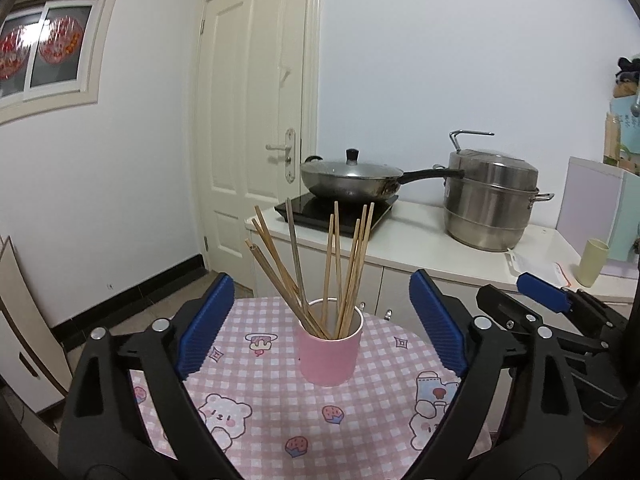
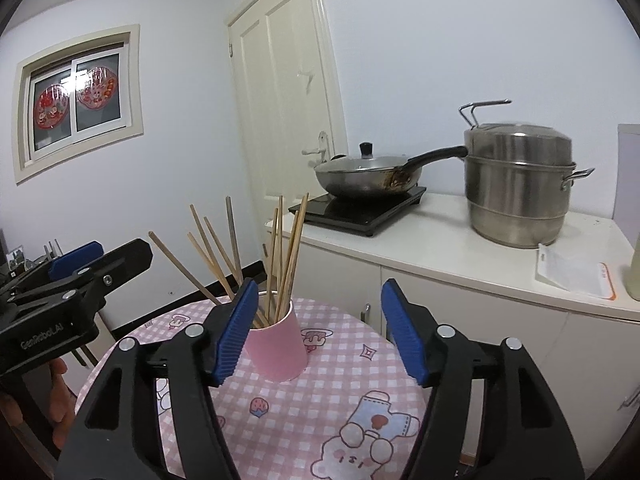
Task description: Organize utensils
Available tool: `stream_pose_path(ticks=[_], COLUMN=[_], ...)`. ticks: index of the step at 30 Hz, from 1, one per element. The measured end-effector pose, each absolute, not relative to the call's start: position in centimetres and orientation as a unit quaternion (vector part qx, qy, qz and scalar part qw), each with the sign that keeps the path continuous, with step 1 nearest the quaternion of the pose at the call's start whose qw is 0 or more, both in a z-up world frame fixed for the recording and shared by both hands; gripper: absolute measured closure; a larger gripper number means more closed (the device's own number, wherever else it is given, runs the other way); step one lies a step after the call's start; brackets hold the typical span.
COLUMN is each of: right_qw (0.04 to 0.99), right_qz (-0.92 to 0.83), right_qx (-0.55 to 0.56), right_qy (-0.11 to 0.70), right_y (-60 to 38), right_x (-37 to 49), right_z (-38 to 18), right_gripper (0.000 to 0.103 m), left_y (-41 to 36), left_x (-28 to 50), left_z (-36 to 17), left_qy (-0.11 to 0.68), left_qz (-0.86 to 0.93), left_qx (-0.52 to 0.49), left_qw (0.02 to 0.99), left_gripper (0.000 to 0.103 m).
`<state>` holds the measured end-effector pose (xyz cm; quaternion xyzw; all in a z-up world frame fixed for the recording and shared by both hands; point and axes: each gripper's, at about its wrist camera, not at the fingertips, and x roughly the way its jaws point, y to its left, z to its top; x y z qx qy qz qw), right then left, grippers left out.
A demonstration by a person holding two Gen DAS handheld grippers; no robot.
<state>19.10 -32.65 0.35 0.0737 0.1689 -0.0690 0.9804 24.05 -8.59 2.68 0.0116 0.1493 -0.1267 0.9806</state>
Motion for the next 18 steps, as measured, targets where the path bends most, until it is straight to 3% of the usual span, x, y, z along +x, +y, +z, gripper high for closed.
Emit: stream_pose_path(ticks=[8, 18], right_qw=[0.983, 0.987], right_qz=[-0.088, -0.094], right_qx=[0.055, 0.031], right_qy=[0.151, 0.13], right_y=[-31.3, -28.6], right_x=[16.2, 12.4], right_z=[0.2, -1.0], right_gripper=[0.028, 0.024], left_y=[-8.0, -7.1], left_x=[20.5, 16.1], left_z=[2.5, 1.0], left_qy=[0.123, 0.097], left_qz=[-0.122, -0.107], left_qx=[0.018, 0.028], left_qw=[0.985, 0.989], left_gripper=[0.013, 0.011])
